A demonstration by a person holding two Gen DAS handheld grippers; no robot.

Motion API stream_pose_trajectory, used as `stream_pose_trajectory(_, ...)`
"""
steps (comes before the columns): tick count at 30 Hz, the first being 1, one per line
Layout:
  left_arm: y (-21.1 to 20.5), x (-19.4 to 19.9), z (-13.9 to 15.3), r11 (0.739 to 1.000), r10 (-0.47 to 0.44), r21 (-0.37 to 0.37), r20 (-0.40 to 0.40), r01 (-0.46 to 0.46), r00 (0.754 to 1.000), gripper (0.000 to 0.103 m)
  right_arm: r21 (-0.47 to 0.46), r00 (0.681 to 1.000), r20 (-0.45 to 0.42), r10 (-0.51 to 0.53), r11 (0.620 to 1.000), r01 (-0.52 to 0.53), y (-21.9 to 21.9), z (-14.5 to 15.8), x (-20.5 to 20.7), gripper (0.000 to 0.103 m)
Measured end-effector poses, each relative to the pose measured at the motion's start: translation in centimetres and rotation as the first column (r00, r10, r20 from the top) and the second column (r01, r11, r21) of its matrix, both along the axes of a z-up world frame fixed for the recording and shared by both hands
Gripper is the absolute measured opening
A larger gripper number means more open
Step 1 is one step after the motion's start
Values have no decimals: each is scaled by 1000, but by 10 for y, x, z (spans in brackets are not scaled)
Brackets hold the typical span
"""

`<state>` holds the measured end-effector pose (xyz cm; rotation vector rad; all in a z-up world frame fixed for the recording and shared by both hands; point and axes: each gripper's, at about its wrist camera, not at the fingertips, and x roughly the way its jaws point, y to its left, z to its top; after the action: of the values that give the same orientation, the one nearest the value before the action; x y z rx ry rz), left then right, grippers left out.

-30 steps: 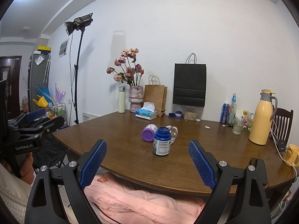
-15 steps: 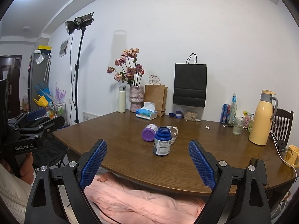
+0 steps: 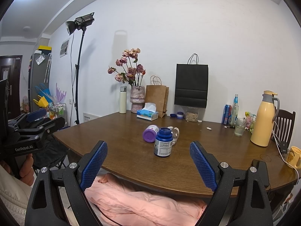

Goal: Flip cup upright

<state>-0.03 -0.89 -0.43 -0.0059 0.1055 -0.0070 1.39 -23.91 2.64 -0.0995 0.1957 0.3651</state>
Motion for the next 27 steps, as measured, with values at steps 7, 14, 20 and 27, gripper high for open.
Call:
stream_pose_trajectory(7, 0, -1, 0, 1000, 0, 0, -2, 0, 1000, 103, -2, 1000, -9, 0, 1000, 0, 3, -2, -2, 93)
stream_pose_trajectory(14, 0, -1, -1, 1000, -3, 2, -9, 3, 1000, 103, -1, 1000, -12, -1, 1000, 1, 3, -3, -2, 93)
stream_pose_trajectory(20, 2, 11, 2, 1000, -23, 16, -15, 23, 1000, 103, 14, 1000, -31, 0, 1000, 1, 4, -6, 6, 93)
stream_pose_trajectory(27, 3, 70, 13, 995, -92, -43, -66, 89, 994, 103, 52, 995, -98, 0, 999, 5, -3, -9, 63, 93)
